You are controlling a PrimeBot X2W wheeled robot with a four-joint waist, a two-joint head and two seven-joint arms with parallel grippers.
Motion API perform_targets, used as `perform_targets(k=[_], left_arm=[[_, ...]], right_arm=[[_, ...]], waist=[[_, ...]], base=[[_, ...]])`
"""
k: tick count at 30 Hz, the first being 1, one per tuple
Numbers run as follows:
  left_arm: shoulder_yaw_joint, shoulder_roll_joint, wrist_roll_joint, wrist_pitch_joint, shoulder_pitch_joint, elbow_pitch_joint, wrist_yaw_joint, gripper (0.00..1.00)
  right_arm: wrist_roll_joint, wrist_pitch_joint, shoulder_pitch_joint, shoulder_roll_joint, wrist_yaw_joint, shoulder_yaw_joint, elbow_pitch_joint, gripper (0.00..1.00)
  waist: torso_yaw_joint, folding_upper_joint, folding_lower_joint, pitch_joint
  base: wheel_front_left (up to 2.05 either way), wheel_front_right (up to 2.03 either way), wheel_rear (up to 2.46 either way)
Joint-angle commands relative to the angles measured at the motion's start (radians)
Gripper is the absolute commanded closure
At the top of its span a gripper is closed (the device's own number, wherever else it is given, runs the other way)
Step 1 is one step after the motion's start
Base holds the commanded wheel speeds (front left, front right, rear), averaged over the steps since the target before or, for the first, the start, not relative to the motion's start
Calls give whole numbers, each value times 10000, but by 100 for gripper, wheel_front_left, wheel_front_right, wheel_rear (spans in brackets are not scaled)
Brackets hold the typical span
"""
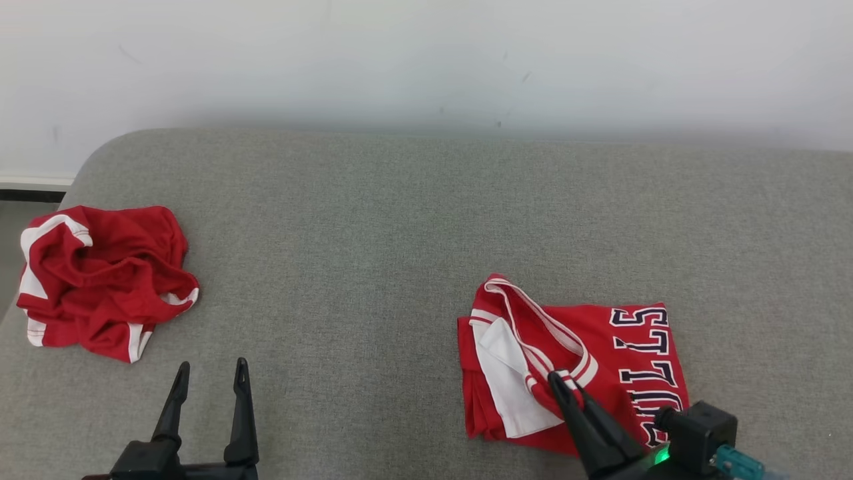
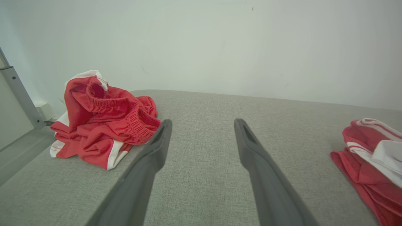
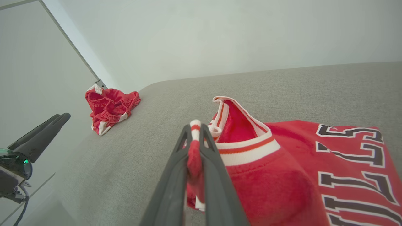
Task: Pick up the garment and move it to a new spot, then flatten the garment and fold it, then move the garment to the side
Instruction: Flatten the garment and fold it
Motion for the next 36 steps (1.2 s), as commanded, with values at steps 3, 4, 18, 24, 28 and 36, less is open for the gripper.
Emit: perform_targets(k=[3,4,18,24,28,36], left_arm=[[-86,-13,-95,-30,-73,41,38,0],[-114,-15,-103,-32,-76,54,36,0],[-86,-14,-132,-32,33,105,44,0],[23,-14,0,-30,112,-78,69,0],[72,-14,56,-32,183,-238,88,0],[139,-10,191,-30,281,-469,51,0]], right_arm=[[232,-321,-138,51,-26,409,339,100],[270,-376,-185,84,-26,531,499,100],[785,-1787,-990,37,-26,1493,2108,0],[453,-2396,-1183,-159,-26,388,1900,0],[-32,-2568,-1018,-201,-26,-481,1743,0],[-664,-2676,-379,93,-26,-1914,1486,0]], waist=[[61,0,0,6],[88,0,0,4],[148,0,0,-83],[-200,0,0,-166],[-458,0,0,-238],[-888,0,0,-347]], base=[[0,0,0],[0,0,0],[0,0,0],[0,0,0],[0,0,0],[0,0,0]])
